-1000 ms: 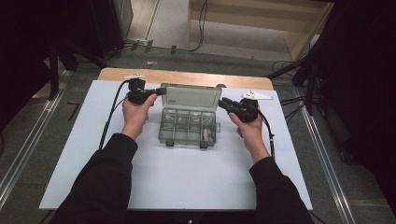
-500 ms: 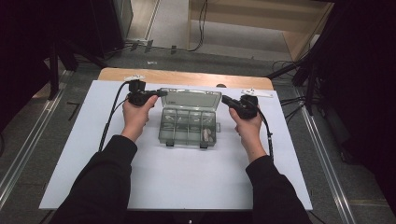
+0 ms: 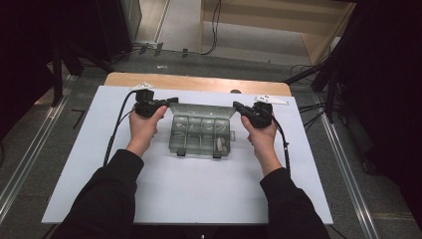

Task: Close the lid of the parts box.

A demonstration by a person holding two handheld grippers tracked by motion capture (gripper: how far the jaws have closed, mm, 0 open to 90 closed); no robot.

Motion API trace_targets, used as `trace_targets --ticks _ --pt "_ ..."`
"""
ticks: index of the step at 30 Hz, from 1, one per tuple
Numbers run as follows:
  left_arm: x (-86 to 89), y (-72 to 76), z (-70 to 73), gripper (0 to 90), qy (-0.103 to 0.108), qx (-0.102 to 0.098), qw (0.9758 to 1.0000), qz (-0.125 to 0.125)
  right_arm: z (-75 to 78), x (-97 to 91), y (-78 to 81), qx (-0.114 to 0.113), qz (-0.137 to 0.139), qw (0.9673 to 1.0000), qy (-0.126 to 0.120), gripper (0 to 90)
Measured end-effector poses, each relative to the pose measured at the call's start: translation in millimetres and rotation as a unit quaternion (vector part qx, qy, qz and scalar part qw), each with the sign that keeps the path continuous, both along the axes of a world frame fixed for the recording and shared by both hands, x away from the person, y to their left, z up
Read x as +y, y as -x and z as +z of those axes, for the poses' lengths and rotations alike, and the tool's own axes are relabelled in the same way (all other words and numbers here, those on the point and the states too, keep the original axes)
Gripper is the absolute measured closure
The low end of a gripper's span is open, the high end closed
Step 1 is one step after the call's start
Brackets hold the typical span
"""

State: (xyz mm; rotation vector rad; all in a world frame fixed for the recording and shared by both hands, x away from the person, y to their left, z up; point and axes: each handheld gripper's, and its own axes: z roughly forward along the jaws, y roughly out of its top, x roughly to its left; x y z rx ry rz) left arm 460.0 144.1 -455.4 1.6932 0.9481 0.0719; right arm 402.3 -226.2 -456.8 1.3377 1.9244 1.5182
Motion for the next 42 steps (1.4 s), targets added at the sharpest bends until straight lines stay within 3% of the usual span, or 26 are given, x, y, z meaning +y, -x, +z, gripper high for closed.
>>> trace_targets --ticks 14,24,32,37,42 --pt "4.4 26.4 1.1 90.0 0.003 -0.024 0.9996 -0.014 -3.7 7.3 24.5 -0.012 0.017 0.9995 0.022 87.8" --pt "6.7 53.1 -9.1 90.0 0.004 -0.034 0.9991 -0.023 -13.9 7.5 46.4 -0.016 0.018 0.9995 0.022 87.6" --pt "1.7 78.7 -19.0 90.0 -0.027 -0.055 0.9976 -0.031 -24.0 16.7 70.5 -0.021 0.024 0.9983 0.048 87.7" --pt "4.3 90.6 -25.7 90.0 -0.019 -0.052 0.9981 -0.028 -31.0 19.7 82.2 -0.021 0.026 0.9981 0.052 87.8" --pt "7.7 100.2 -34.7 90.0 -0.028 -0.047 0.9983 -0.019 -36.9 21.8 91.2 -0.020 0.027 0.9976 0.060 87.8"
